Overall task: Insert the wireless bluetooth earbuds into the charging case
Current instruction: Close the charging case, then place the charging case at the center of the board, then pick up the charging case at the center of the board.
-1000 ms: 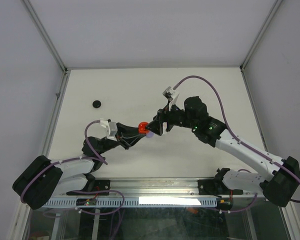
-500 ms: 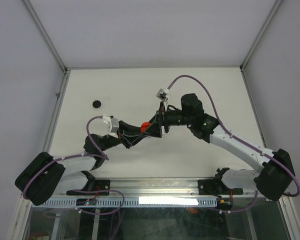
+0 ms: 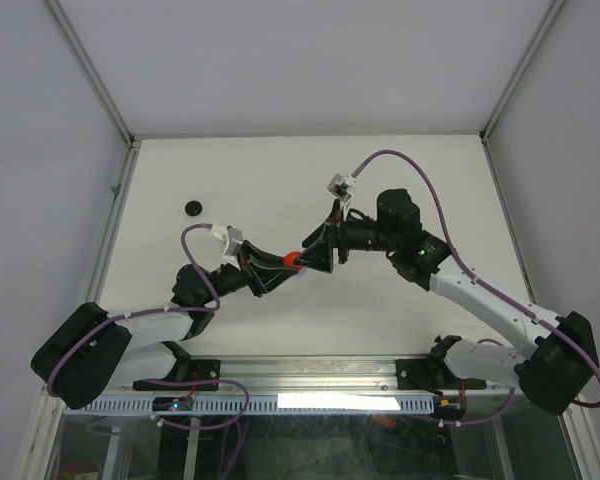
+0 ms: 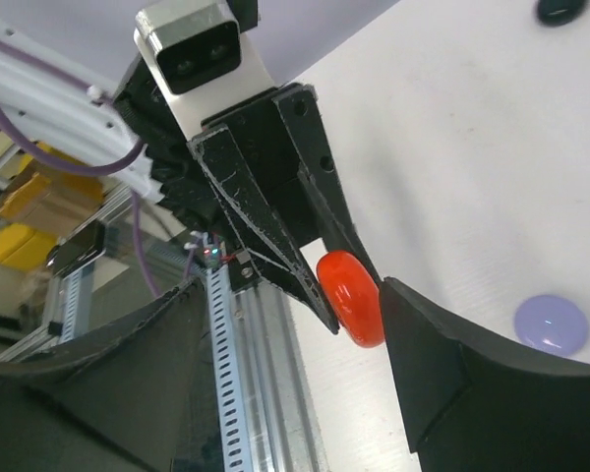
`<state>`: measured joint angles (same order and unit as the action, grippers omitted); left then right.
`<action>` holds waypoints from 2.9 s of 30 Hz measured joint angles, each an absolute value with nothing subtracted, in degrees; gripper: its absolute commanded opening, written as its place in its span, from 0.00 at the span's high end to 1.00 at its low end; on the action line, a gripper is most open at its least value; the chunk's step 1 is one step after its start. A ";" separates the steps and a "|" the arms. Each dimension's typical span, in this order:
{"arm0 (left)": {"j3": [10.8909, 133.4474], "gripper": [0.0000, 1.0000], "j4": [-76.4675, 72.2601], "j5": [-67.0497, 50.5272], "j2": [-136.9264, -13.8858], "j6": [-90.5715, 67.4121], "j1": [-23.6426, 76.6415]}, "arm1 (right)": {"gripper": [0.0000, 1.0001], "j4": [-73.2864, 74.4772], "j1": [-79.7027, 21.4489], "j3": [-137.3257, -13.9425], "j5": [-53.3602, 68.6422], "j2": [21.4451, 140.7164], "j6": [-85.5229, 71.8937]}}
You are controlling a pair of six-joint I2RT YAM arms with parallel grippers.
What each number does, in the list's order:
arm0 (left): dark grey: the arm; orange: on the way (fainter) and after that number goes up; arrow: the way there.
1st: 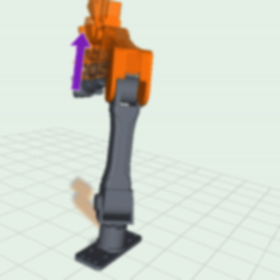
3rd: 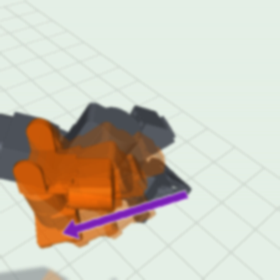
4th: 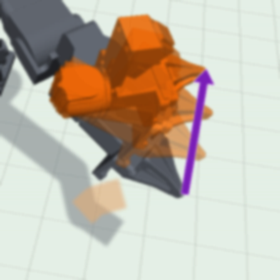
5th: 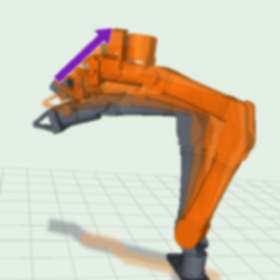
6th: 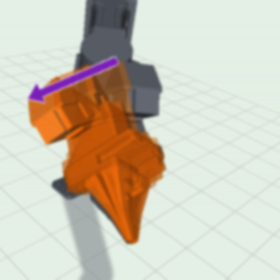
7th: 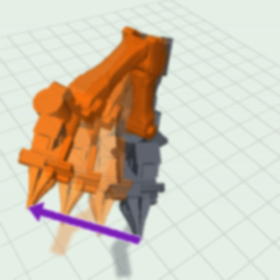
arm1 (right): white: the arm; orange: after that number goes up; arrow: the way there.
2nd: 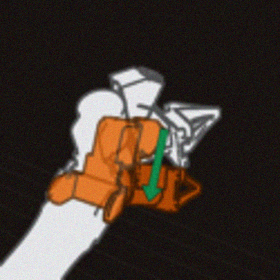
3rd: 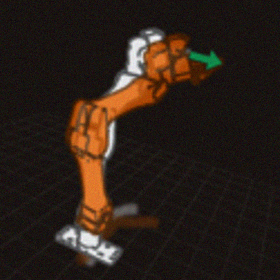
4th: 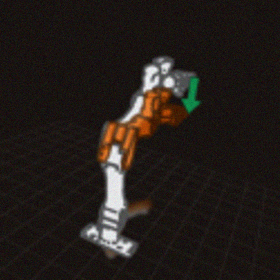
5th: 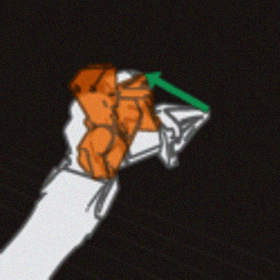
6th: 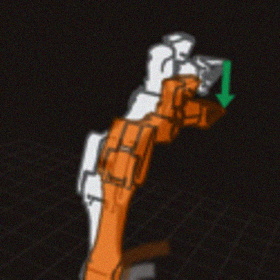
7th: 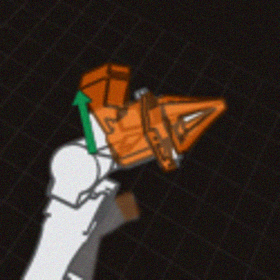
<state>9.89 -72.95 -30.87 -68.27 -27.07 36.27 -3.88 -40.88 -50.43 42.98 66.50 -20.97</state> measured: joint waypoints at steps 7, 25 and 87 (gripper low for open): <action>9.93 0.91 -55.96 -26.28 -65.04 -34.24 36.27 | 0.23 2.00 -40.49 -48.66 28.67 60.82 -17.37; 12.58 0.82 -27.59 -17.89 -73.52 -52.86 36.27 | 0.22 8.23 -39.83 -39.38 5.28 52.84 -14.79; 65.17 0.10 22.76 12.12 -98.13 -33.98 2.61 | 0.17 12.75 -39.55 -37.58 -3.81 48.51 -11.42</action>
<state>65.17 22.76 12.12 -98.13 -33.98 2.61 12.75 -39.55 -37.58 -3.81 48.51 -11.42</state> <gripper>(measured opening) 0.942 0.825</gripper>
